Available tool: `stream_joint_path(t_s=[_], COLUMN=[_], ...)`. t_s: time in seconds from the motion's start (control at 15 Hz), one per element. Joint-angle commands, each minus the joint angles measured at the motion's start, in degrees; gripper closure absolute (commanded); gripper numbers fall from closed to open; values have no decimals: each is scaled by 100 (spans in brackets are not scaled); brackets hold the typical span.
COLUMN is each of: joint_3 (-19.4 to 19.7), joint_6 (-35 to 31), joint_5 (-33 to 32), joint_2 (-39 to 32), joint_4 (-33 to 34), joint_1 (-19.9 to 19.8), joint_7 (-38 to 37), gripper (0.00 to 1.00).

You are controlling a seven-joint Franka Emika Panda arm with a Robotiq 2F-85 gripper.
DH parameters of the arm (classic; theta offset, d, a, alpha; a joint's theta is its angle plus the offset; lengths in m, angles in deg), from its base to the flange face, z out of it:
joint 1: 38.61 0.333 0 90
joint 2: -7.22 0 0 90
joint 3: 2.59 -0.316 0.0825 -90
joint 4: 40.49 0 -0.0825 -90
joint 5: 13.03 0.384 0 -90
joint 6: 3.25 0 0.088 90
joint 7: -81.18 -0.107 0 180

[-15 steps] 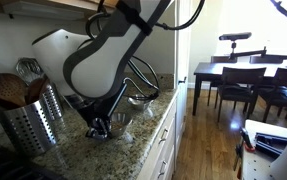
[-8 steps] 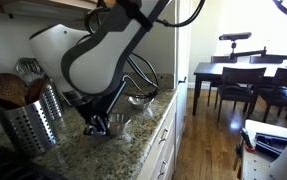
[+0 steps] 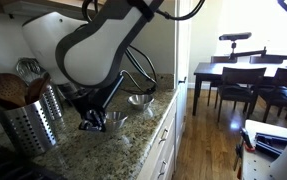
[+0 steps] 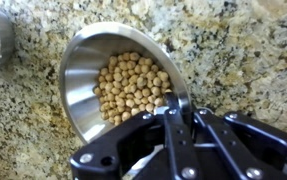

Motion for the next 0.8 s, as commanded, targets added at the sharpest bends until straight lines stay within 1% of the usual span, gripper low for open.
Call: stream_joint_path(t_s=[0.0, 0.33, 0.73], joint_3=[80, 142, 232], joint_6=[279, 448, 642], joint_5=[-143, -221, -295], joint_2=[341, 618, 784], joint_4=[-137, -222, -240], joint_1=[87, 10, -155], joint_7=[-161, -267, -293], gripper=[93, 92, 92])
